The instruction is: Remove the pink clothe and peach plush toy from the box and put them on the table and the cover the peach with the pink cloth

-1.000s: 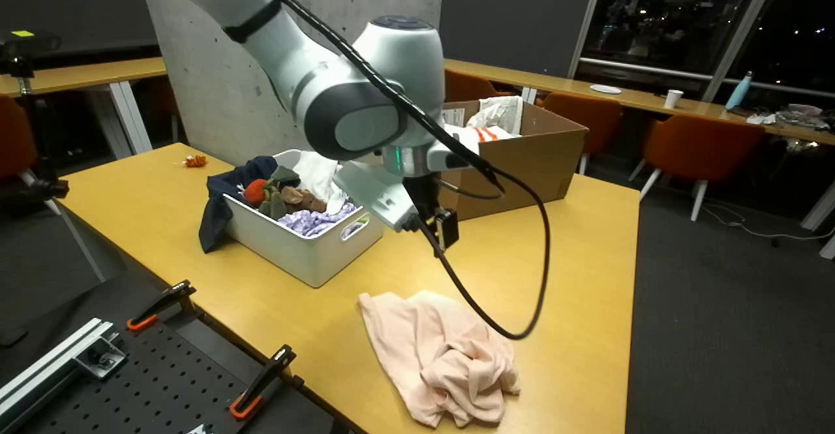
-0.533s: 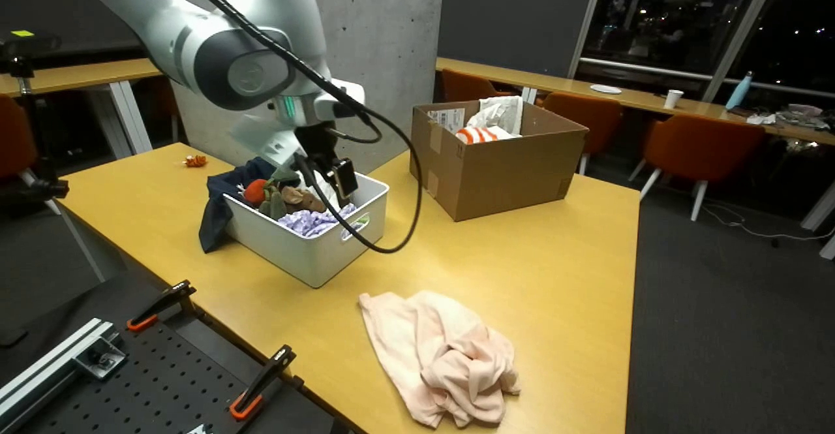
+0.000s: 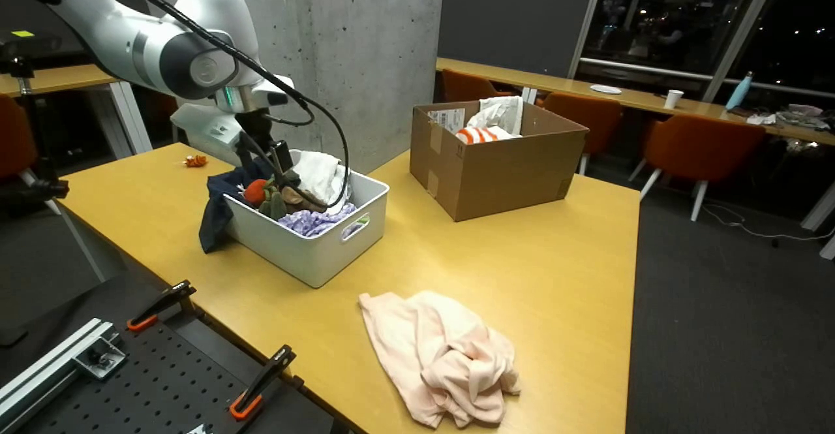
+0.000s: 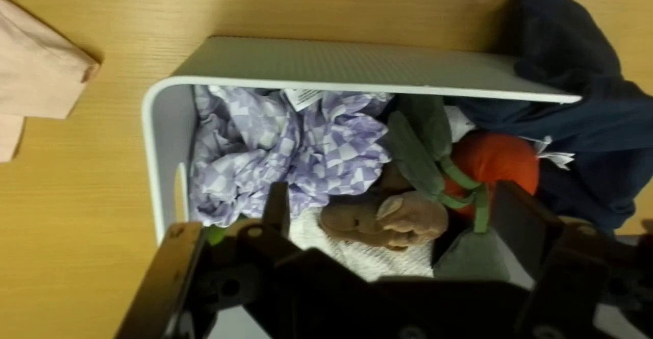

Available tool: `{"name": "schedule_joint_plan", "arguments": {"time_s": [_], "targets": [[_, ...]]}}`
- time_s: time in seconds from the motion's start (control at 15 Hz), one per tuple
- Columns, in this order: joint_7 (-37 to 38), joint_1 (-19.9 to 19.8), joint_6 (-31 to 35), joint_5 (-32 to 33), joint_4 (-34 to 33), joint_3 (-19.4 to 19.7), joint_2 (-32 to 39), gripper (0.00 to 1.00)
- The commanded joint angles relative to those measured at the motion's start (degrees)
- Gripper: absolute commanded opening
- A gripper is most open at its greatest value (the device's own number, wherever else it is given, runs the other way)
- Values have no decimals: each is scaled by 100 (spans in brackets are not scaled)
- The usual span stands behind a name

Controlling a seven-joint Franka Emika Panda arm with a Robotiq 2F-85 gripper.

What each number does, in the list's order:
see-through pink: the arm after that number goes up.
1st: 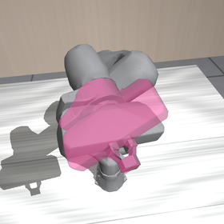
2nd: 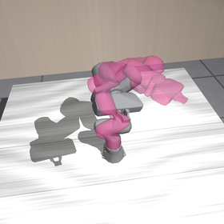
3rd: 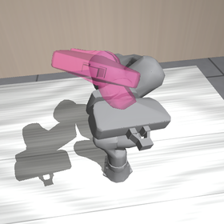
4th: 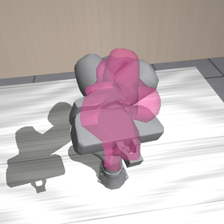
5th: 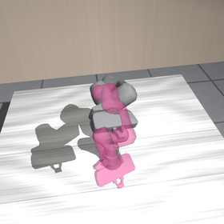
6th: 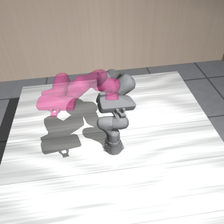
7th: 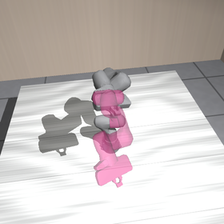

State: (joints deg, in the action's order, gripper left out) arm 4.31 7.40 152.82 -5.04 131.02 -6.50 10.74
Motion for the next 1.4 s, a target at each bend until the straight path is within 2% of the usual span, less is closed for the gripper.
{"name": "schedule_joint_plan", "arguments": {"time_s": [0.0, 0.53, 0.87, 0.93, 1.0, 1.07, 1.33], "targets": [[165, 182, 45, 205, -651, -52, 790, 100], [129, 674, -19, 654, -2045, -31, 2230, 100], [65, 928, -127, 735, -2753, -16, 2843, 100], [47, 946, -137, 744, -2877, 1, 2963, 75], [32, 959, -150, 740, -2958, 0, 3032, 74], [21, 965, -160, 741, -3030, 11, 3097, 68], [44, 989, -163, 749, -3095, 62, 3129, 35]]}}
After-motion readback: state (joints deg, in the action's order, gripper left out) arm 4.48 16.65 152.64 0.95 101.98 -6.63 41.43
